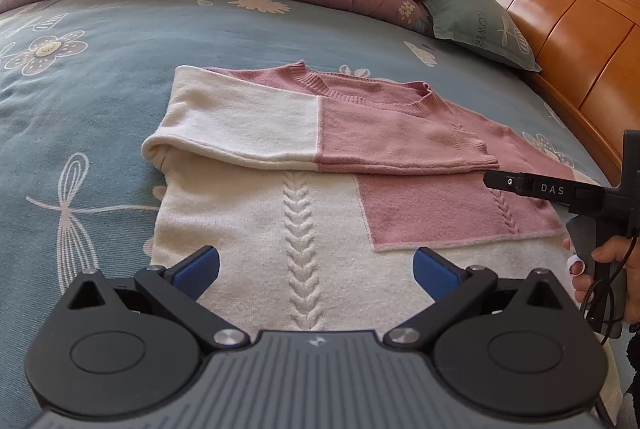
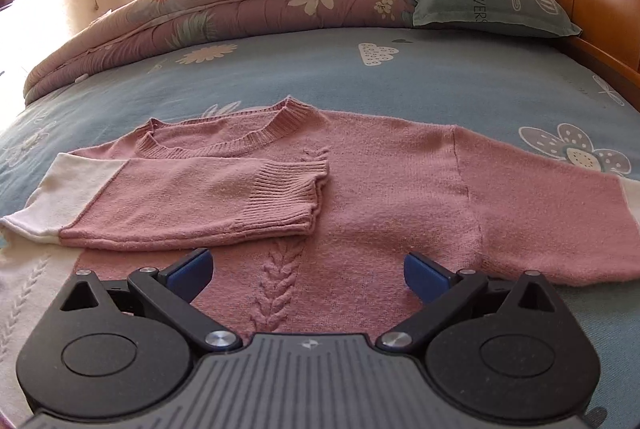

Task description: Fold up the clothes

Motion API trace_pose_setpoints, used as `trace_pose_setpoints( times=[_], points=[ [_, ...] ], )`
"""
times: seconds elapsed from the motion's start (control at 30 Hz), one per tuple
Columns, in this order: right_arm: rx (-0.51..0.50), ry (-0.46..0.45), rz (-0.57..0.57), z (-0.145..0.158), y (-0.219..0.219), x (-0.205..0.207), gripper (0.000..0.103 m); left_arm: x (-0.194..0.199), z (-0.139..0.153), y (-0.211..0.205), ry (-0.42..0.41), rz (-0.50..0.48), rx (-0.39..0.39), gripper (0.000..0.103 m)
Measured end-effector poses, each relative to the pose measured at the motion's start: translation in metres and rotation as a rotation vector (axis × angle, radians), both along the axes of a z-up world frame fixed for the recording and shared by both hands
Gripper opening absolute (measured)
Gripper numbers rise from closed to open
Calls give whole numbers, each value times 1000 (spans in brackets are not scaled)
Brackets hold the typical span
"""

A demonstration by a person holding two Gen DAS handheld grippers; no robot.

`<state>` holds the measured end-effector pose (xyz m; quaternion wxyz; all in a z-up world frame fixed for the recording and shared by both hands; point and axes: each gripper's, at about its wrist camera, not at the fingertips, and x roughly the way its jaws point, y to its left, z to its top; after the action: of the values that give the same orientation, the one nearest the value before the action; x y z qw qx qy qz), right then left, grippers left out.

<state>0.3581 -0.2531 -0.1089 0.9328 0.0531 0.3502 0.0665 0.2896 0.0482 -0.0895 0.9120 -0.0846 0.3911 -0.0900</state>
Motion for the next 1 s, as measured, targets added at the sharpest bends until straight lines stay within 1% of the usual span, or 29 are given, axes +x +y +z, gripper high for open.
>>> trace_pose_setpoints(
  times=[0.03,0.07,0.1,0.13,0.2,0.27,0.4,0.43,0.53,0.57,0.6,0.63,0.77,0.87,0.93,1.0],
  points=[
    [15,8,17,-1,5,1,103,0,0,0,1,-2,1,102],
    [-3,21,26,-5,9,1,103,0,0,-1,3,-3,2,102],
    [-24,32,36,-9,14,1,103,0,-1,-1,6,-5,3,102],
    [-73,25,45,-11,17,-2,103,0,-1,-2,9,-8,3,102],
    [-124,37,44,-10,20,-8,103,0,-1,-3,11,-12,4,102],
    [-99,66,20,-2,17,-18,103,-1,0,-3,6,-19,0,102],
    [-98,38,76,11,25,-59,103,-2,-1,-6,8,-26,3,102],
    [-112,45,87,9,29,-69,103,-2,-1,-7,8,-28,5,102],
    [-108,89,130,-5,36,-92,103,-3,-3,-11,13,-37,11,102],
    [-121,100,133,-14,37,-98,103,-3,-4,-12,15,-41,13,102],
    [-126,56,128,-17,36,-104,103,-3,-5,-14,18,-45,15,102],
    [-110,24,114,-20,34,-110,103,-3,-6,-16,22,-51,19,102],
    [-106,43,79,-18,36,-110,103,-4,-9,-22,27,-73,33,102],
    [-114,79,111,-15,34,-107,103,-2,-15,-25,41,-83,33,102],
    [-83,113,124,-10,26,-105,103,-2,-18,-28,47,-94,26,102],
    [-16,125,104,-3,13,-104,103,-2,-20,-32,40,-109,22,102]
  ],
)
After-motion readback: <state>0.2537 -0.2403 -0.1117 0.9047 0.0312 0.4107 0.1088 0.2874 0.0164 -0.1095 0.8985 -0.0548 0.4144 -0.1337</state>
